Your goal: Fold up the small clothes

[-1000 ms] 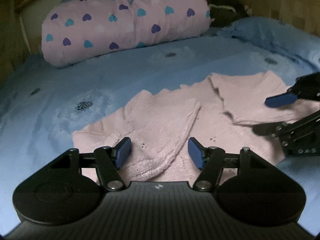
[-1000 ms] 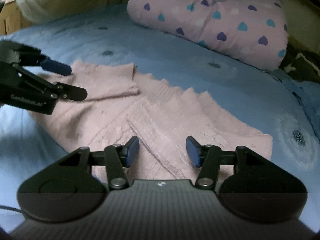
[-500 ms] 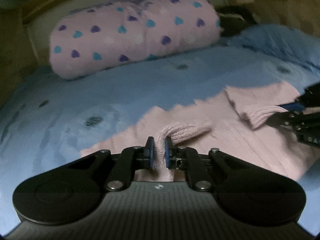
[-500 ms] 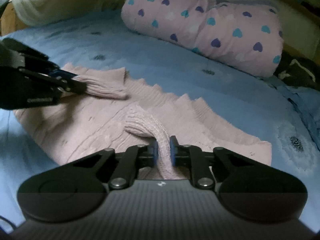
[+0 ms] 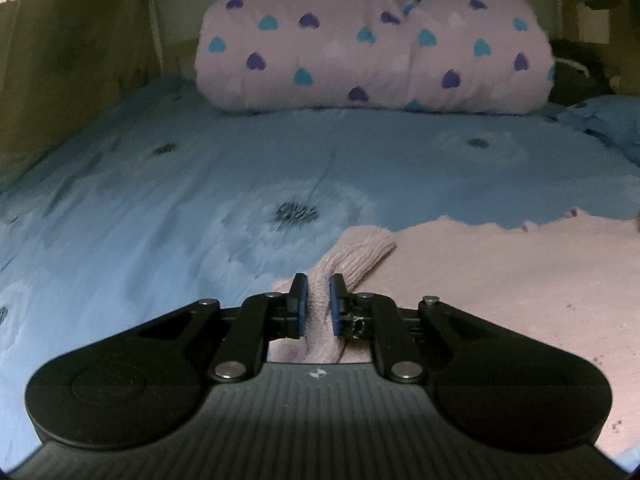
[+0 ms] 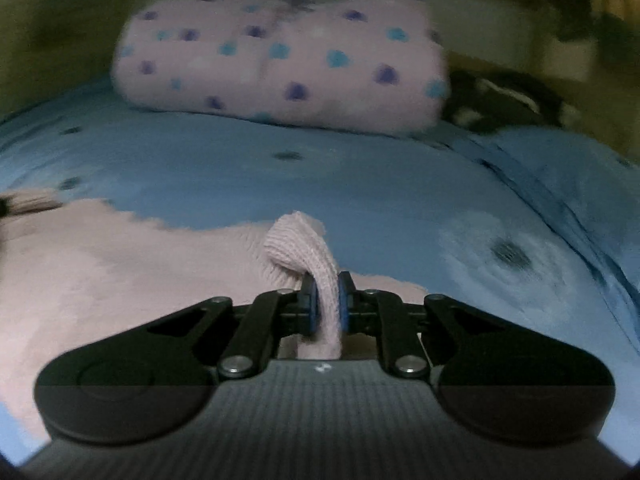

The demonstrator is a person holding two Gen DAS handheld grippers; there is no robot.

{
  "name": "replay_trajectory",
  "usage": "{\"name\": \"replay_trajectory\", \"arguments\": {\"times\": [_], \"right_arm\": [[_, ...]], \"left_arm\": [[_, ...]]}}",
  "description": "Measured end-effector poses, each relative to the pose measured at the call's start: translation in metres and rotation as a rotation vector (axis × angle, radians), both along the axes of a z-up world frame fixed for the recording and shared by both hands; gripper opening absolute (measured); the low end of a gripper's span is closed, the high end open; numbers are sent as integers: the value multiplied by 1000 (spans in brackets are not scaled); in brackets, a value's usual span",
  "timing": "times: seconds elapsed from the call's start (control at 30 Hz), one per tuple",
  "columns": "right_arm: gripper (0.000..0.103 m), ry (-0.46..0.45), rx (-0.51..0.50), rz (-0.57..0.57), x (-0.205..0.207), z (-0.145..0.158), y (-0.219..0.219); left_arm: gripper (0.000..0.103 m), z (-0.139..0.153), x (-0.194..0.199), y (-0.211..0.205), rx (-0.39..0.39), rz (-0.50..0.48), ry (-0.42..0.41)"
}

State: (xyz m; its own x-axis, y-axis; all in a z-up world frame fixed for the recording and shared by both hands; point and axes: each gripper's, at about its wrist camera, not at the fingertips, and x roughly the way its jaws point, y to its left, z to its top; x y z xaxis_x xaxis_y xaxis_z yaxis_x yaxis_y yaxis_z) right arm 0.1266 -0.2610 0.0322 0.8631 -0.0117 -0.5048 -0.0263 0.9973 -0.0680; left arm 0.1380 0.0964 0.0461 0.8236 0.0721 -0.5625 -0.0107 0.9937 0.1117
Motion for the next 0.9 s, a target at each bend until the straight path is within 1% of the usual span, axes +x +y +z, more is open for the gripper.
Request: {"name": "replay_trajectory", "arguments": {"times": [0.1, 0.17, 0.27, 0.33, 0.4, 0.5, 0.57, 0.63, 0.67, 0.73, 0.77, 0.8, 0.83, 0.87, 0.9], "right_arm": [[16, 30, 43, -80, 6, -12, -18], [18, 31, 97, -88, 5, -16, -28], [25, 35, 155, -86, 6, -13, -33], [39, 26, 168, -93, 7, -10, -35], [45, 21, 158, -87, 9, -9, -35], [45, 24, 135, -63, 12, -8, -37], [45, 36, 144, -47, 15, -11, -40], [44, 47, 153, -35, 18, -13, -42], [44, 50, 154, -29, 19, -14, -42], [31, 52, 155, -15, 21, -14, -44], [28, 55, 154, -6, 22, -14, -44], [24, 54, 153, 0, 23, -14, -45], [22, 53, 149, 8, 24, -13, -45], [22, 53, 144, 16, 25, -13, -44], [18, 52, 139, 23, 25, -13, -44]], "left_arm": [[14, -1, -1, 1, 2, 1, -4], [14, -2, -1, -1, 10, -6, -6], [15, -3, -3, -3, 4, -11, -1], [16, -2, 2, -2, -34, -14, 10], [18, -1, 7, -1, -65, -14, 20], [19, -1, 22, -1, -91, -7, 38], [25, -1, 34, -2, -118, 11, 50], [39, -3, 43, -4, -147, 33, 74], [43, -4, 46, -5, -163, 29, 83], [51, -6, 46, -9, -194, 5, 85], [53, -7, 45, -11, -197, -12, 81], [53, -9, 44, -14, -184, -27, 74], [53, -12, 43, -17, -159, -26, 65], [49, -14, 43, -20, -125, -20, 59], [26, -16, 44, -21, -103, -12, 55]]}}
